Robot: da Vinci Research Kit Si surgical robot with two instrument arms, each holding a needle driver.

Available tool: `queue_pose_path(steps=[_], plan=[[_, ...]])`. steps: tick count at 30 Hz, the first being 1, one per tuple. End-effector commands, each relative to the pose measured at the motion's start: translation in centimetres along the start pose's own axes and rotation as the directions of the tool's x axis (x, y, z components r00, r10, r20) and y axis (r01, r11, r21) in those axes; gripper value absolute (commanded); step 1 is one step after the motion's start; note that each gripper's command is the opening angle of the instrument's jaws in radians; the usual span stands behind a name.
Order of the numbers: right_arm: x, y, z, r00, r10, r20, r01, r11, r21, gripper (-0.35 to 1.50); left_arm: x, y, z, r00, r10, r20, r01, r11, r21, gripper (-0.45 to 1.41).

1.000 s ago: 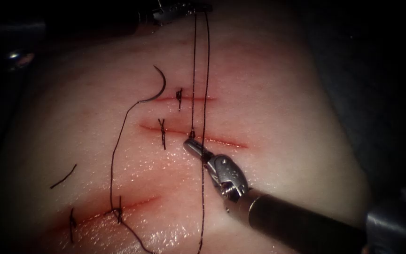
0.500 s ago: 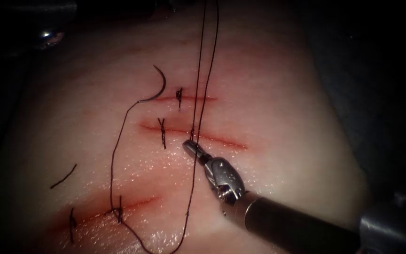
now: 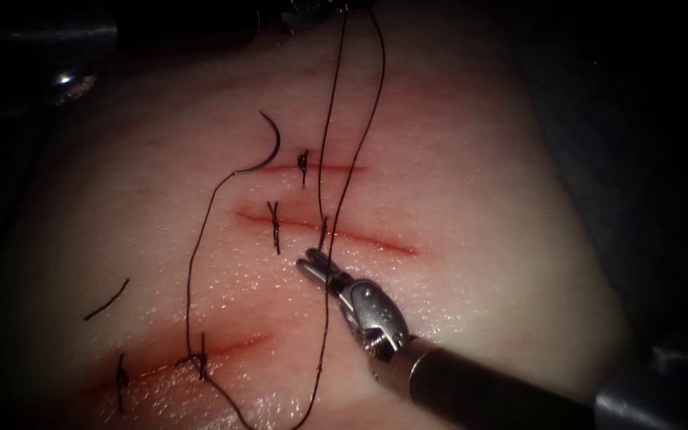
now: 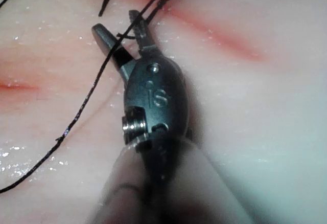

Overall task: Wound Closure
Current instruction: Cut the suture with the right end-effector.

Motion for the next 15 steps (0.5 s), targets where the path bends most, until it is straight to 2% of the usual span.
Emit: queue_pose_path(steps=[1, 3, 6, 9, 11, 15], plan=[[0.12, 0.02, 0.06, 1.0, 0.011, 0.004, -0.011, 1.0, 0.003, 0.88, 0.09, 0.04, -0.02, 0.999, -0.032, -0.018, 0.032, 0.999, -0.022, -0.45], [0.25, 0.07, 0.04, 1.0, 0.022, 0.013, -0.022, 1.0, 0.006, 1.05, 0.24, 0.16, -0.2, 0.997, -0.064, -0.04, 0.062, 0.997, -0.052, -0.45], [0.36, 0.11, 0.01, 0.999, 0.031, 0.02, -0.032, 0.999, 0.01, 1.1, 0.4, 0.2, -0.38, 0.995, -0.086, -0.052, 0.082, 0.993, -0.08, -0.45], [0.47, 0.19, -0.08, 0.999, 0.039, 0.032, -0.039, 0.999, 0.021, 0.86, 0.64, 0.23, -0.63, 0.988, -0.131, -0.086, 0.123, 0.988, -0.095, -0.45], [0.54, 0.31, -0.25, 0.998, 0.017, 0.062, -0.019, 0.999, 0.036, 0.44, 0.84, 0.36, -0.82, 0.983, -0.153, -0.097, 0.143, 0.985, -0.101, -0.45], [0.73, 0.59, -0.53, 0.996, -0.028, 0.09, 0.025, 0.999, 0.039, 0.53, 1.07, 0.64, -0.96, 0.983, -0.154, -0.102, 0.144, 0.984, -0.106, -0.45]])
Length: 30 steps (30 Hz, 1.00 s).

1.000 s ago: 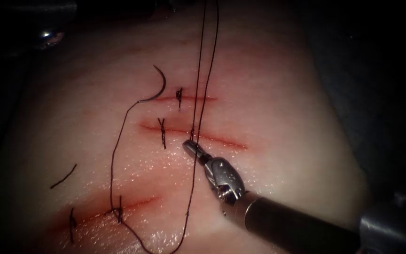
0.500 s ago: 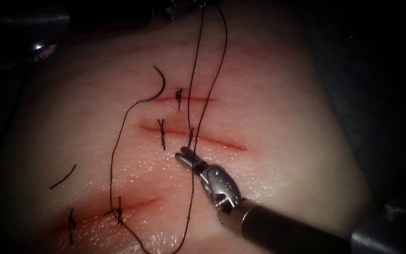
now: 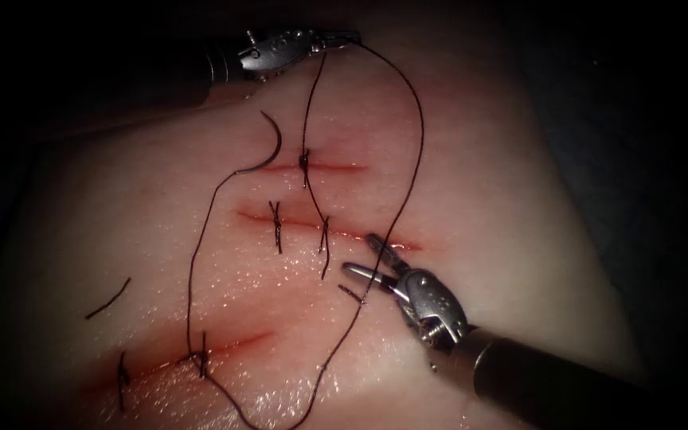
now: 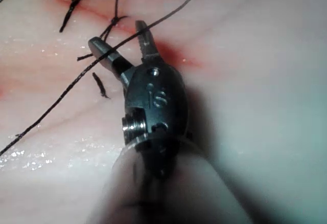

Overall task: Wound Closure
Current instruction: Cut the suture with the right end-effector.

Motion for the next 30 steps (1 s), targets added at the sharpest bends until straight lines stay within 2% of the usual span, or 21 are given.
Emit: queue_pose_path(steps=[1, 4, 6, 9, 11, 14, 17, 18, 19, 21, 27, 30], plan=[[0.04, 0.13, -0.02, 1.0, -0.01, 0.015, 0.01, 1.0, 0.001, 0.56, 0.04, -0.01, 0.06, 1.0, 0.004, -0.003, -0.004, 1.0, 0.001, -0.45], [0.27, 0.34, -0.29, 0.996, -0.067, 0.053, 0.068, 0.998, -0.01, 0.71, 0.23, 0.22, -0.01, 1.0, -0.002, -0.006, 0.002, 1.0, 0.0, -0.45], [0.42, 0.4, -0.4, 0.991, -0.101, 0.09, 0.102, 0.995, -0.017, 0.73, 0.35, 0.33, -0.04, 1.0, -0.004, -0.003, 0.004, 1.0, 0.001, -0.45], [0.53, 0.39, -0.41, 0.983, -0.15, 0.103, 0.154, 0.988, -0.031, 0.88, 0.47, 0.45, -0.07, 1.0, -0.006, 0.019, 0.006, 1.0, 0.016, -0.45], [0.57, 0.35, -0.39, 0.979, -0.175, 0.106, 0.18, 0.983, -0.033, 0.88, 0.55, 0.52, -0.09, 0.999, -0.008, 0.036, 0.007, 1.0, 0.028, -0.45], [0.62, 0.34, -0.37, 0.972, -0.205, 0.114, 0.211, 0.977, -0.038, 0.68, 0.73, 0.7, -0.17, 0.999, -0.011, 0.048, 0.008, 0.998, 0.059, -0.45], [0.63, 0.39, -0.37, 0.968, -0.222, 0.117, 0.229, 0.972, -0.047, 0.64, 0.93, 0.89, -0.28, 0.999, -0.012, 0.046, 0.009, 0.997, 0.078, -0.45], [0.62, 0.41, -0.36, 0.967, -0.228, 0.118, 0.235, 0.971, -0.049, 0.69, 0.97, 0.92, -0.29, 0.999, -0.013, 0.051, 0.008, 0.997, 0.081, -0.45], [0.61, 0.43, -0.3, 0.964, -0.239, 0.119, 0.247, 0.968, -0.055, 0.86, 1.03, 0.98, -0.32, 0.999, -0.011, 0.048, 0.007, 0.997, 0.082, -0.45], [0.57, 0.49, -0.17, 0.956, -0.269, 0.117, 0.276, 0.96, -0.051, 1.01, 1.12, 1.07, -0.39, 0.999, -0.009, 0.035, 0.006, 0.997, 0.074, -0.45], [0.47, 0.6, -0.04, 0.952, -0.287, 0.108, 0.291, 0.956, -0.032, 1.06, 1.27, 1.2, -0.56, 1.0, -0.005, 0.022, 0.004, 0.998, 0.062, -0.45], [0.44, 0.65, 0.0, 0.947, -0.307, 0.096, 0.308, 0.951, 0.009, 1.08, 1.4, 1.31, -0.74, 1.0, 0.0, -0.004, 0.0, 0.999, 0.045, -0.45]])
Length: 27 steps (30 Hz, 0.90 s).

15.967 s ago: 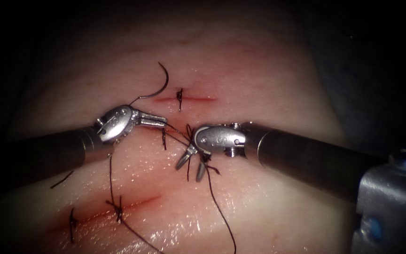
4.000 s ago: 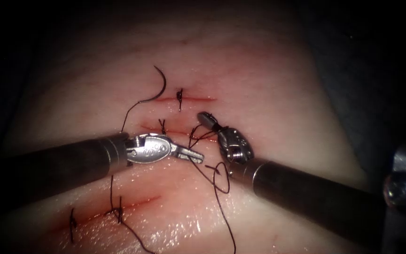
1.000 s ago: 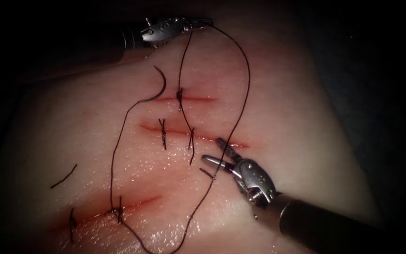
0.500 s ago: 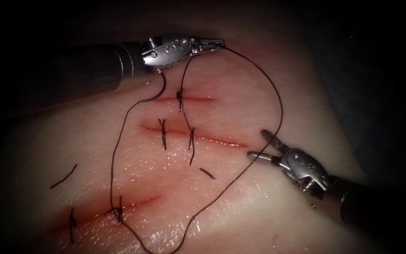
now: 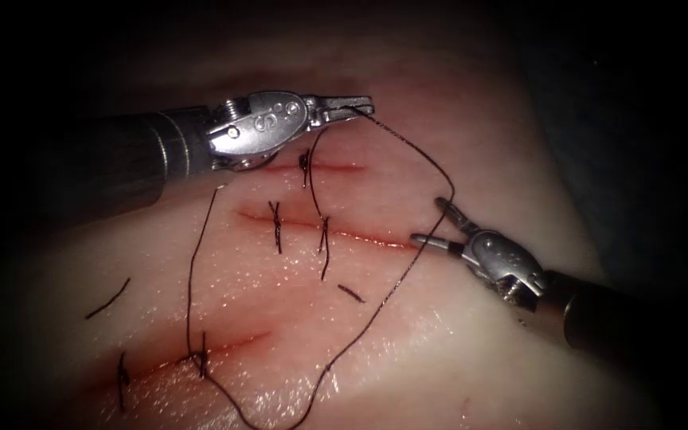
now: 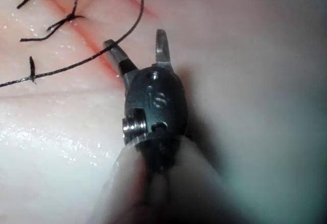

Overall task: Wound Closure
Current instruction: Cut the suture with the right end-effector.

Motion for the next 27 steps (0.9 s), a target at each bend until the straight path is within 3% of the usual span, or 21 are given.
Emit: queue_pose_path(steps=[1, 6, 7, 13, 15, 20, 22, 25, 27], plan=[[-0.03, 0.01, 0.12, 1.0, -0.014, -0.007, 0.015, 1.0, 0.016, 1.08, 0.03, -0.02, 0.01, 1.0, -0.002, -0.012, 0.002, 1.0, -0.006, -0.45], [-0.01, 0.02, 0.19, 0.995, -0.086, -0.047, 0.091, 0.989, 0.12, 1.1, 0.13, 0.06, -0.26, 0.998, -0.002, -0.07, -0.002, 0.998, -0.06, -0.45], [0.01, -0.01, 0.22, 0.992, -0.105, -0.064, 0.114, 0.98, 0.161, 1.11, 0.13, 0.07, -0.37, 0.994, -0.002, -0.106, -0.008, 0.996, -0.088, -0.45], [0.09, -0.27, 0.36, 0.986, -0.138, -0.099, 0.16, 0.95, 0.267, 1.15, 0.04, 0.05, -0.69, 0.992, -0.008, -0.124, -0.017, 0.98, -0.197, -0.45], [0.13, -0.37, 0.44, 0.982, -0.147, -0.12, 0.177, 0.937, 0.301, 0.78, -0.04, 0.07, -0.85, 0.987, -0.045, -0.155, 0.005, 0.968, -0.251, -0.45], [0.15, -0.35, 0.63, 0.981, -0.153, -0.116, 0.184, 0.927, 0.327, 0.69, -0.09, 0.11, -1.06, 0.977, -0.087, -0.195, 0.021, 0.949, -0.316, -0.45], [0.1, -0.31, 0.71, 0.977, -0.184, -0.104, 0.209, 0.917, 0.339, 0.73, -0.07, 0.14, -1.09, 0.974, -0.089, -0.209, 0.007, 0.932, -0.363, -0.45], [0.05, -0.31, 0.78, 0.973, -0.21, -0.094, 0.229, 0.918, 0.324, 1.11, -0.07, 0.16, -1.09, 0.97, -0.092, -0.226, -0.014, 0.904, -0.427, -0.45], [0.05, -0.38, 0.81, 0.972, -0.219, -0.091, 0.237, 0.918, 0.319, 1.16, -0.07, 0.16, -1.08, 0.968, -0.094, -0.234, -0.021, 0.895, -0.445, -0.45]])
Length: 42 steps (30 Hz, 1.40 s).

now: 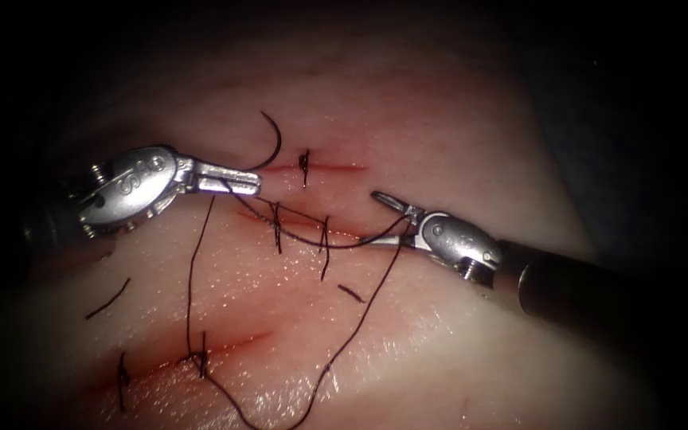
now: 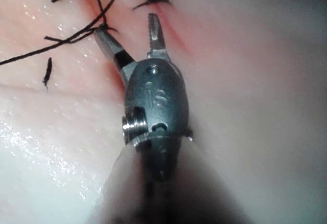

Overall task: Wound Closure
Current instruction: Cut the suture with the right end-effector.

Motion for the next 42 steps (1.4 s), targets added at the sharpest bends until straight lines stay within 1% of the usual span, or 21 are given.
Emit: queue_pose_path(steps=[1, 5, 8, 17, 20, 21, 26, 31, 34, 35, 38, 39, 40, 41, 42], plan=[[0.01, -0.05, 0.16, 1.0, -0.007, 0.002, 0.007, 1.0, 0.003, 1.15, -0.03, -0.07, 0.06, 1.0, 0.005, -0.005, -0.005, 1.0, -0.009, -0.45], [0.1, -0.13, 0.31, 0.999, -0.039, 0.024, 0.039, 0.999, 0.001, 1.15, -0.02, -0.03, 0.1, 1.0, 0.005, -0.017, -0.006, 0.999, -0.037, -0.45], [0.14, -0.22, 0.5, 0.997, -0.062, 0.043, 0.061, 0.998, 0.016, 1.15, -0.01, 0.01, 0.15, 1.0, 0.011, -0.02, -0.011, 0.999, -0.037, -0.45], [0.06, -0.37, 0.95, 0.994, -0.092, 0.066, 0.092, 0.996, 0.012, 1.15, -0.05, 0.1, 0.19, 1.0, 0.021, -0.007, -0.021, 0.999, -0.037, -0.45], [0.04, -0.39, 1.06, 0.993, -0.103, 0.061, 0.101, 0.995, 0.024, 1.15, -0.05, 0.14, 0.21, 1.0, 0.024, -0.003, -0.024, 0.999, -0.041, -0.45], [0.03, -0.38, 1.1, 0.993, -0.104, 0.056, 0.103, 0.994, 0.029, 1.11, -0.05, 0.17, 0.22, 1.0, 0.026, -0.001, -0.026, 0.999, -0.044, -0.45], [0.03, -0.35, 1.16, 0.992, -0.109, 0.062, 0.108, 0.994, 0.019, 1.1, -0.03, 0.27, 0.25, 1.0, 0.028, 0.01, -0.027, 0.998, -0.055, -0.45], [0.01, -0.39, 1.35, 0.991, -0.117, 0.065, 0.117, 0.993, 0.005, 1.11, -0.01, 0.37, 0.33, 0.999, 0.036, 0.021, -0.034, 0.997, -0.065, -0.45], [0.02, -0.39, 1.4, 0.991, -0.117, 0.066, 0.117, 0.993, 0.006, 1.1, -0.02, 0.39, 0.36, 0.999, 0.039, 0.023, -0.037, 0.997, -0.07, -0.45], [0.02, -0.4, 1.41, 0.991, -0.117, 0.066, 0.117, 0.993, 0.006, 1.06, -0.02, 0.39, 0.36, 0.999, 0.039, 0.021, -0.038, 0.997, -0.071, -0.45], [0.02, -0.4, 1.4, 0.99, -0.118, 0.071, 0.118, 0.993, 0.014, 0.83, -0.01, 0.41, 0.36, 0.999, 0.04, 0.022, -0.038, 0.996, -0.075, -0.45], [0.0, -0.4, 1.39, 0.99, -0.119, 0.076, 0.118, 0.993, 0.017, 0.71, 0.0, 0.43, 0.36, 0.999, 0.041, 0.023, -0.039, 0.996, -0.078, -0.45], [0.0, -0.39, 1.39, 0.99, -0.119, 0.076, 0.118, 0.993, 0.017, 0.58, 0.0, 0.44, 0.36, 0.999, 0.042, 0.025, -0.04, 0.996, -0.081, -0.45], [-0.01, -0.39, 1.4, 0.99, -0.12, 0.076, 0.119, 0.993, 0.017, 0.36, 0.0, 0.44, 0.37, 0.999, 0.042, 0.025, -0.04, 0.996, -0.081, -0.45], [-0.03, -0.38, 1.4, 0.99, -0.121, 0.076, 0.12, 0.993, 0.017, 0.07, 0.01, 0.45, 0.37, 0.999, 0.043, 0.027, -0.041, 0.996, -0.083, -0.45]])
